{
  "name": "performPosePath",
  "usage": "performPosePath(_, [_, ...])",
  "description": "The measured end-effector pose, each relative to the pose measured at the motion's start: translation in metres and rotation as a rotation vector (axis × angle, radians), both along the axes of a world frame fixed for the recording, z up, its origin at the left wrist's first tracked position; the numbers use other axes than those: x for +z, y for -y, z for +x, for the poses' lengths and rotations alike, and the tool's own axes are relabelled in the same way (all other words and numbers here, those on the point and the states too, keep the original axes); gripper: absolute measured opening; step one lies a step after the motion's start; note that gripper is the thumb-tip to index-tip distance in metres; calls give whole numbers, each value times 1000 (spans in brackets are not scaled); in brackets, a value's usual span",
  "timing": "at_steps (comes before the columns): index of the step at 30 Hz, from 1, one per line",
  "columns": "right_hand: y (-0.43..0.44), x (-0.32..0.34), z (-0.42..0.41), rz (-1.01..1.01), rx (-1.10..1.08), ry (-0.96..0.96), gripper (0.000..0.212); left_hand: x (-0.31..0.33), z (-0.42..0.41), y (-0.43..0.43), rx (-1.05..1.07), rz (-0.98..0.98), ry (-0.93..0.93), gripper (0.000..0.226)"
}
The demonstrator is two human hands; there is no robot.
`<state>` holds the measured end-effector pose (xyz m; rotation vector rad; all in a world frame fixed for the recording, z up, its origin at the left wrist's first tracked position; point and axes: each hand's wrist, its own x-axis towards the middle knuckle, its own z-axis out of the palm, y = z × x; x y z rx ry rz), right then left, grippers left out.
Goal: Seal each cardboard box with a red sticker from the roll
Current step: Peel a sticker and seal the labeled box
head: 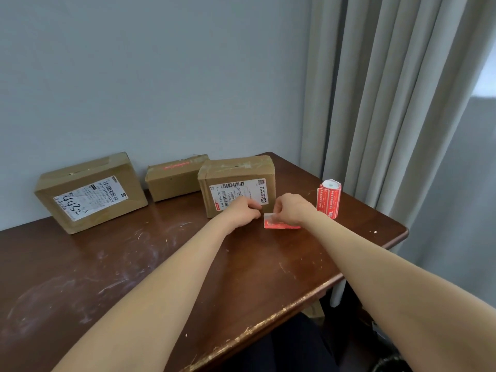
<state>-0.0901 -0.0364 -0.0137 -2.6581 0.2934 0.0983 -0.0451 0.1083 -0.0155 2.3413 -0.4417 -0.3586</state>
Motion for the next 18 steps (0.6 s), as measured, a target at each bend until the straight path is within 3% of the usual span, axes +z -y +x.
performPosePath(7, [1,0,1,513,-62,137,26,4,-7,-7,0,-259,-188,13])
performPosePath(11, [1,2,-5,645,-99,95,44,6,-6,-10,-10,-241,-149,9])
performPosePath(18, [0,11,-13,711,-119,47,19,15,-10,-15,-43,-184,-103,14])
